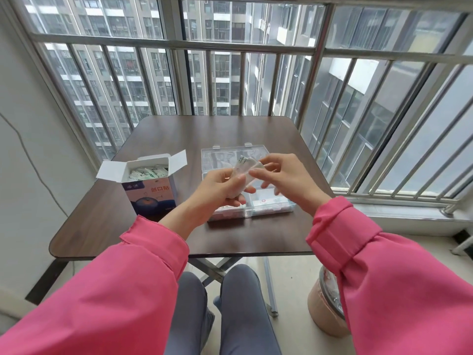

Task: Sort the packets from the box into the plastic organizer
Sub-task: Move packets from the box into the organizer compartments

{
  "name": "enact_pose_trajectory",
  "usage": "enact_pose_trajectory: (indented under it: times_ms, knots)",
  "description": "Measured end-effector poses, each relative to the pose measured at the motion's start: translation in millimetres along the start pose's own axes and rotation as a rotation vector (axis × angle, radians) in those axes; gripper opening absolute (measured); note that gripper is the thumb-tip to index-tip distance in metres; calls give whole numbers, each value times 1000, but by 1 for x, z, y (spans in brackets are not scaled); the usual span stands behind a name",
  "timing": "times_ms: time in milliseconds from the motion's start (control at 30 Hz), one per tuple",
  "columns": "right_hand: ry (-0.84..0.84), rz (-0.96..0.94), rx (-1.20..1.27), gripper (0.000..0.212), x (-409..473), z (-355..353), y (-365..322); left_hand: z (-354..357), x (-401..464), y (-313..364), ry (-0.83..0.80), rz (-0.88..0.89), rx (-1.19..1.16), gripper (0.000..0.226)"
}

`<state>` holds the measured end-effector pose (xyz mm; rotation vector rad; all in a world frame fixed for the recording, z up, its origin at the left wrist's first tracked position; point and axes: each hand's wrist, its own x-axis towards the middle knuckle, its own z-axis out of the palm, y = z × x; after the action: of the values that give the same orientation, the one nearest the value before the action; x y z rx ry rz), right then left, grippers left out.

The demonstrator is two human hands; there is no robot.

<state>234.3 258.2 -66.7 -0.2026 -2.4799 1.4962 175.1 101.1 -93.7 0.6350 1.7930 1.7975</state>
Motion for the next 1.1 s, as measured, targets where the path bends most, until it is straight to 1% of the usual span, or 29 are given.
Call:
enact_pose_trajectory:
  times_ms: [67, 100, 133, 233, 300, 400, 467, 533, 667, 767, 833, 933, 1000, 1100]
  knots:
    - [28, -9, 58, 13, 0, 3, 2, 1, -3, 1, -18, 16, 13, 16]
    - [38, -9, 81, 11, 0, 3, 2, 1, -4, 2, -9, 25, 13, 18]
    - [40, -7, 104, 8, -1, 4, 1, 0, -5, 3, 4, 31, 10, 18]
    - [74, 1, 132, 12, -4, 4, -1, 0, -6, 6, 9, 20, -14, 10]
    - [80, 3, 143, 12, -5, 4, 0, 0, -7, 8, -4, 1, -33, 19]
    - [79, 12, 222, 10, -6, 4, -1, -1, -9, 10, -29, -18, -8, 23]
    - [68, 14, 220, 9, -6, 5, -1, -3, -11, 11, -29, -27, 1, 24]
    - [61, 38, 194, 13, -6, 8, -1, -4, -12, 12, -21, -33, -16, 23]
    - [71, 117, 223, 11, -8, 12, -2, -7, -14, 12, 35, -13, -1, 25]
    - [75, 145, 225, 16, -8, 16, -3, -11, -15, 9, 67, 6, 10, 26]
    - [69, 150, 264, 22, -6, 16, -4, -13, -16, 9, 98, 12, -12, 20]
    - [109, 160, 408, 31, -3, 14, -6, -18, -16, 8, 163, 20, -24, 11]
    - [144, 168, 486, 29, -2, 14, -7, -21, -16, 6, 173, 18, -7, 12]
    - [137, 185, 564, 18, 0, 16, -8, -25, -14, 3, 206, 18, 66, 12]
